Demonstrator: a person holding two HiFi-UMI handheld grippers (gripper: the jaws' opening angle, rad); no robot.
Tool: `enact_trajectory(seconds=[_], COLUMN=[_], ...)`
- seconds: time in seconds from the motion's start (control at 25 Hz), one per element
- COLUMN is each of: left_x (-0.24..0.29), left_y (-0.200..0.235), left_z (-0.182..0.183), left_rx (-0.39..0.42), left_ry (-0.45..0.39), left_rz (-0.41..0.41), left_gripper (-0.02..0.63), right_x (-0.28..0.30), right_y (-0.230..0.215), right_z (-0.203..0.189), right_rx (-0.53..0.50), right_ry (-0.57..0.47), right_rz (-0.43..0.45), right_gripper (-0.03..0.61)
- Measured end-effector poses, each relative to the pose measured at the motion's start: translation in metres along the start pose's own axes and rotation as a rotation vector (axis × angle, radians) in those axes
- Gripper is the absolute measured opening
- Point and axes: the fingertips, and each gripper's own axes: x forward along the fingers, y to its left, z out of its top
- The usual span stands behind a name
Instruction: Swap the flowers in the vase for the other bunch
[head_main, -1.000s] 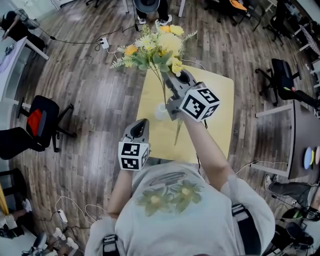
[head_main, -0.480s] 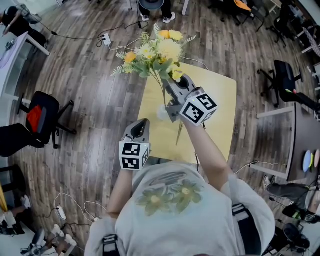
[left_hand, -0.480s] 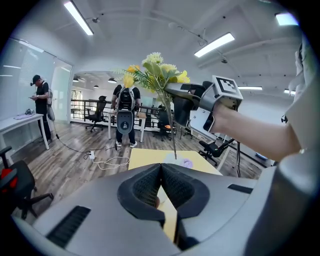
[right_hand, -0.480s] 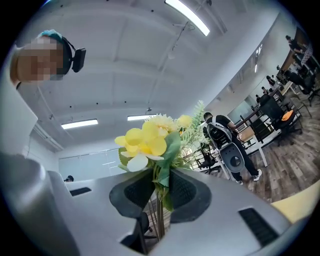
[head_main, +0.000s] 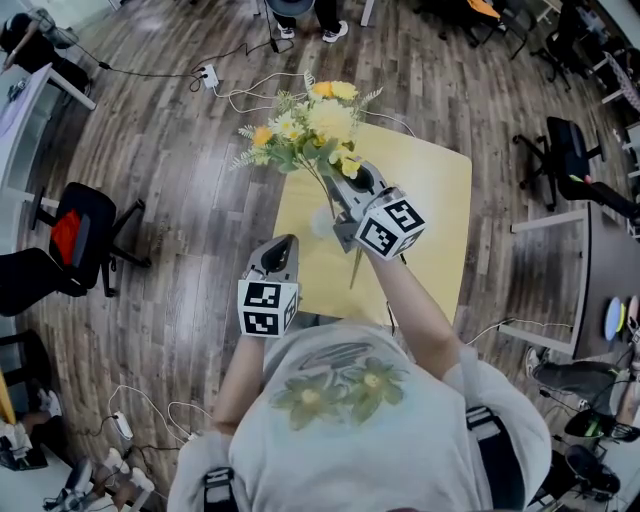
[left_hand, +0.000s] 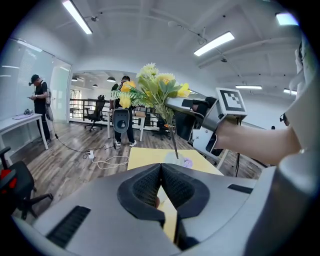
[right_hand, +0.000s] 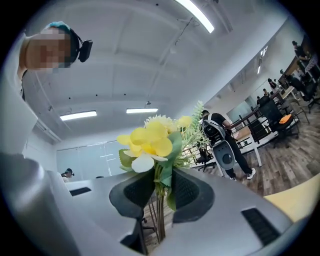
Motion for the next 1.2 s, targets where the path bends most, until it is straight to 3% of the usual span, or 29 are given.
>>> enact_trajectory(seconds=[1.2], left_x=[0.013], left_y=[-0.017], left_z=[-0.009], left_rx=[0.021], left_ry=[0.027], left_rz=[-0.027], left_gripper=[0.015], right_x=[-0.063], right_y=[-0.016], right_z=[-0.083], right_rx=[-0.012], right_ry=[0.216], right_rz=[-0.067], right_gripper=[0.106])
